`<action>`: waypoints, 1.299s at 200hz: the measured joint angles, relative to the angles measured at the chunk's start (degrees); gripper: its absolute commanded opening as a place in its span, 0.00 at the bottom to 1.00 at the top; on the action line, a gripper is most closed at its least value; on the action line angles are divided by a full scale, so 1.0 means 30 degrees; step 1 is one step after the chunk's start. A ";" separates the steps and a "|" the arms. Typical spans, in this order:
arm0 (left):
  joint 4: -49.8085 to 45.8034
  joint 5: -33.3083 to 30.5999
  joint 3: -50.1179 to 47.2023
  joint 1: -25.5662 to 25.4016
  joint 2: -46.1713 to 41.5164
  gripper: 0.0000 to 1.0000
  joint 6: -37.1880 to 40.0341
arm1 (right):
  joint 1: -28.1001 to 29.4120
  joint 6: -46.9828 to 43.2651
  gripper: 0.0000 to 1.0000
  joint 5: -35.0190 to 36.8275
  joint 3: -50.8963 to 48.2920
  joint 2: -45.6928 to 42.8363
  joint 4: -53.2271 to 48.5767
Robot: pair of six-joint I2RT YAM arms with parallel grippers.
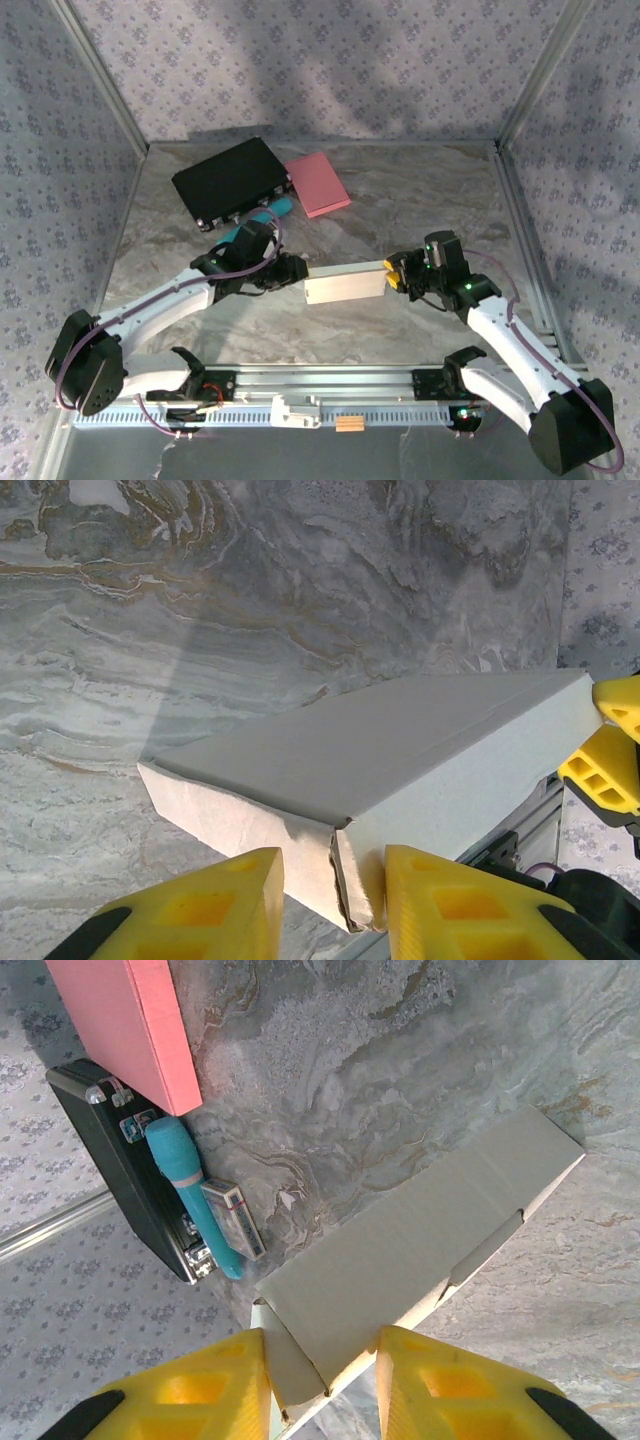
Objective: Fold the paper box
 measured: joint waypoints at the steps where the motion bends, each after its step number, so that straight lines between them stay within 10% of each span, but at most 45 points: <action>1: 0.0022 0.0000 -0.0015 0.0000 0.0000 0.30 0.0000 | 0.0000 0.0000 0.32 0.0000 0.0007 0.0007 -0.0007; 115: 0.0794 0.0430 -0.0517 -0.0022 -0.0124 0.24 0.0576 | -0.0029 -0.0707 0.45 0.0160 0.1042 0.0335 -0.1931; 260: 0.0794 0.0386 -0.0510 -0.0109 -0.0131 0.24 0.0576 | -0.0350 -0.0459 0.34 0.0415 0.1749 0.0117 -0.3388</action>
